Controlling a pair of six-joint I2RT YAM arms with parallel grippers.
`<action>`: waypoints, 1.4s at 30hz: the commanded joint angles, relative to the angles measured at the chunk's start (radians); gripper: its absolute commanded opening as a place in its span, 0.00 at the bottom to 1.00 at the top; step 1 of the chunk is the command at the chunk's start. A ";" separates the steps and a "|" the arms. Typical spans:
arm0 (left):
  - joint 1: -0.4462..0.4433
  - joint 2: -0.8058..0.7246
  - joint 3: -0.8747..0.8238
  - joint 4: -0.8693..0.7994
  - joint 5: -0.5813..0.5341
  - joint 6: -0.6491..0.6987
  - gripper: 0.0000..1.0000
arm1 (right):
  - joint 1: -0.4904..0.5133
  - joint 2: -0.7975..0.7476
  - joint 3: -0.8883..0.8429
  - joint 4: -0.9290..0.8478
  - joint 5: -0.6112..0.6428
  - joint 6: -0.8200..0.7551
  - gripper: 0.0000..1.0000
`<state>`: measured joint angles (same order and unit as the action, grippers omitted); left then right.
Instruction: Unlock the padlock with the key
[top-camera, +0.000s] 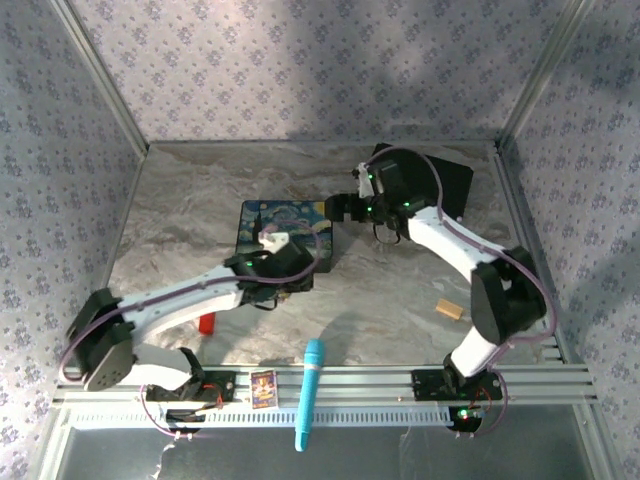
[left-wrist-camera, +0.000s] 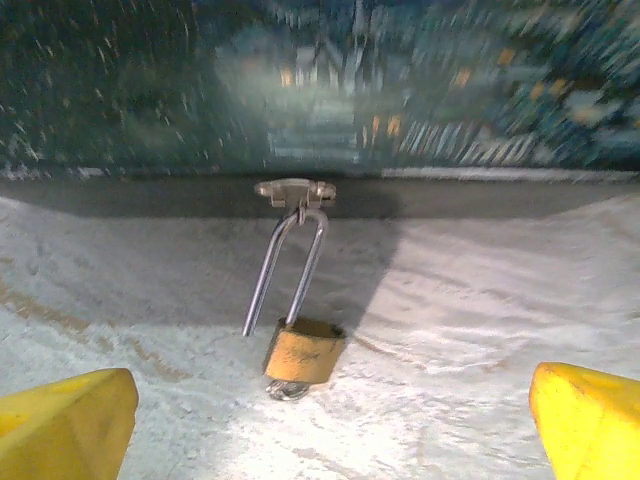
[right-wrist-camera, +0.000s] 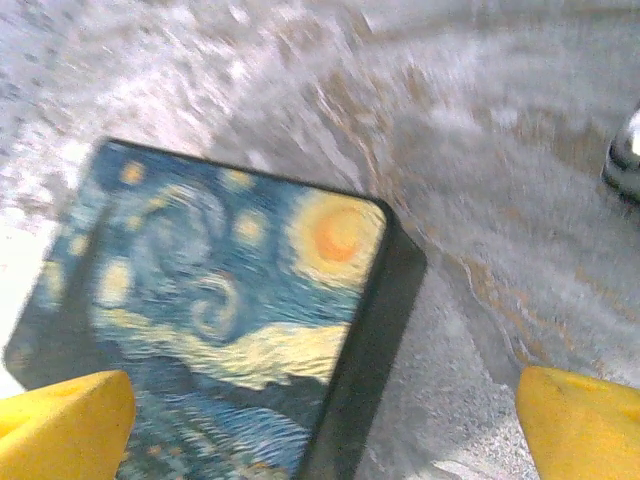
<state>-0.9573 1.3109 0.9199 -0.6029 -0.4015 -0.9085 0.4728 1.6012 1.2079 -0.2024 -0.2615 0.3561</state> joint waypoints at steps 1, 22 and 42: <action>0.087 -0.131 -0.074 0.099 0.143 0.041 1.00 | 0.007 -0.117 -0.069 0.001 -0.033 -0.058 0.99; 0.618 -0.415 -0.207 0.110 0.509 0.099 1.00 | 0.446 0.200 -0.129 0.187 -0.020 -0.058 0.72; 0.621 -0.429 -0.235 0.112 0.475 0.109 1.00 | 0.460 0.324 -0.093 0.243 0.059 -0.144 0.63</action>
<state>-0.3420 0.8928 0.6838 -0.4961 0.0887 -0.8192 0.9310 1.8992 1.0985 0.0181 -0.1959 0.2520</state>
